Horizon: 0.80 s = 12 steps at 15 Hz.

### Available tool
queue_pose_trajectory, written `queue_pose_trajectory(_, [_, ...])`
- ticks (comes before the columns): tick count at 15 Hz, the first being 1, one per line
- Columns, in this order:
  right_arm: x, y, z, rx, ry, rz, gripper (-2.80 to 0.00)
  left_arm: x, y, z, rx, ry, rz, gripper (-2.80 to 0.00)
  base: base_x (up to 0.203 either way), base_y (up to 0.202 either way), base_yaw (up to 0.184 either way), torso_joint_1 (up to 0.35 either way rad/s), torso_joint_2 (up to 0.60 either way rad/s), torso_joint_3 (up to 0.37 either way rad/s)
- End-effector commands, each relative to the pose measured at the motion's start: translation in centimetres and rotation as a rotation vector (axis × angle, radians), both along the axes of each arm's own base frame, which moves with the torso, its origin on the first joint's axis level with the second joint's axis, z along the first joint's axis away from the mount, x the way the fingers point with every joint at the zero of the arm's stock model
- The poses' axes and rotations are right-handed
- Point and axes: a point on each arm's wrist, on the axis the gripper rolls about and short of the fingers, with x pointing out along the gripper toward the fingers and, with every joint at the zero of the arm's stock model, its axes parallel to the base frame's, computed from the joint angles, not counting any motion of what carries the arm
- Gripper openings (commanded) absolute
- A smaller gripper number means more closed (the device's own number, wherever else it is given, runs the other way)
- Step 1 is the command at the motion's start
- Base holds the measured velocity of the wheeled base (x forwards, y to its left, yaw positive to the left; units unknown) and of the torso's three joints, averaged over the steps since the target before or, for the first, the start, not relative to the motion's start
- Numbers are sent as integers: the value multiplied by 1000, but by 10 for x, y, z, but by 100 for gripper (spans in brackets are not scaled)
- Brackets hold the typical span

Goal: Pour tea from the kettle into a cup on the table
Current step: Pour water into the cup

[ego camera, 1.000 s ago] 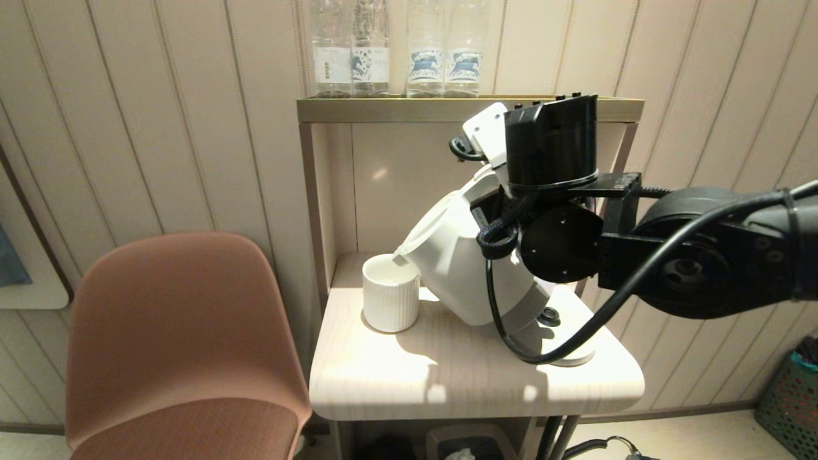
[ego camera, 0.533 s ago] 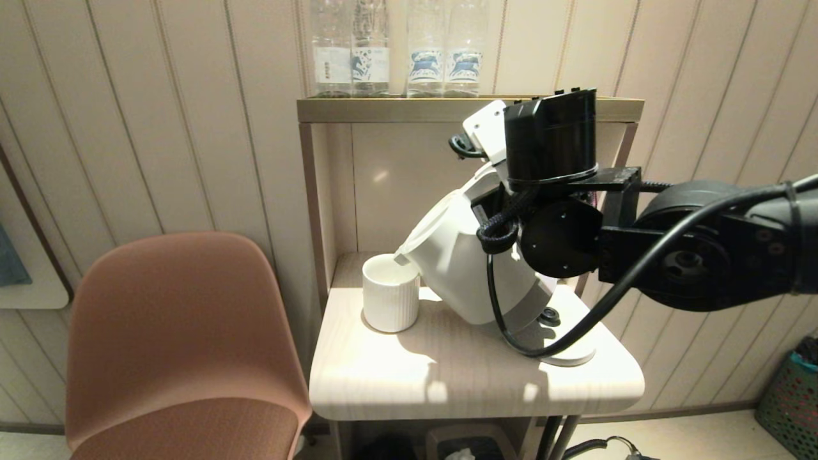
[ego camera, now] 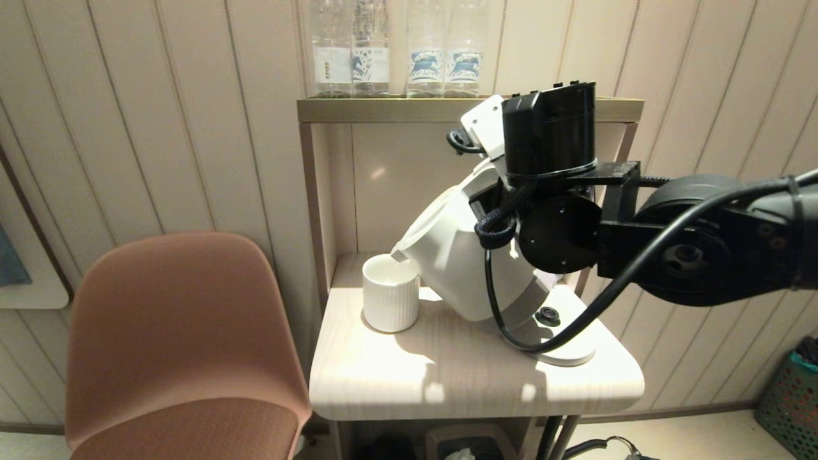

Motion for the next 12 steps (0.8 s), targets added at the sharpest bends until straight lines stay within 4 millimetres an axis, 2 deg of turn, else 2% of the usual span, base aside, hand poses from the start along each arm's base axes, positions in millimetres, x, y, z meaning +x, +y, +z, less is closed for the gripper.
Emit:
queue_pose_trajectory(1, [1,1,-1,-3,0,-4,-280,0,0,0,-1,-2,1,-280,0,0,0,0,0,0])
queue_pose_trajectory(12, [2,2,3,6,-11,-3,-280,0,0,0,-1,-1,1,-280,0,0,0,0,0,0])
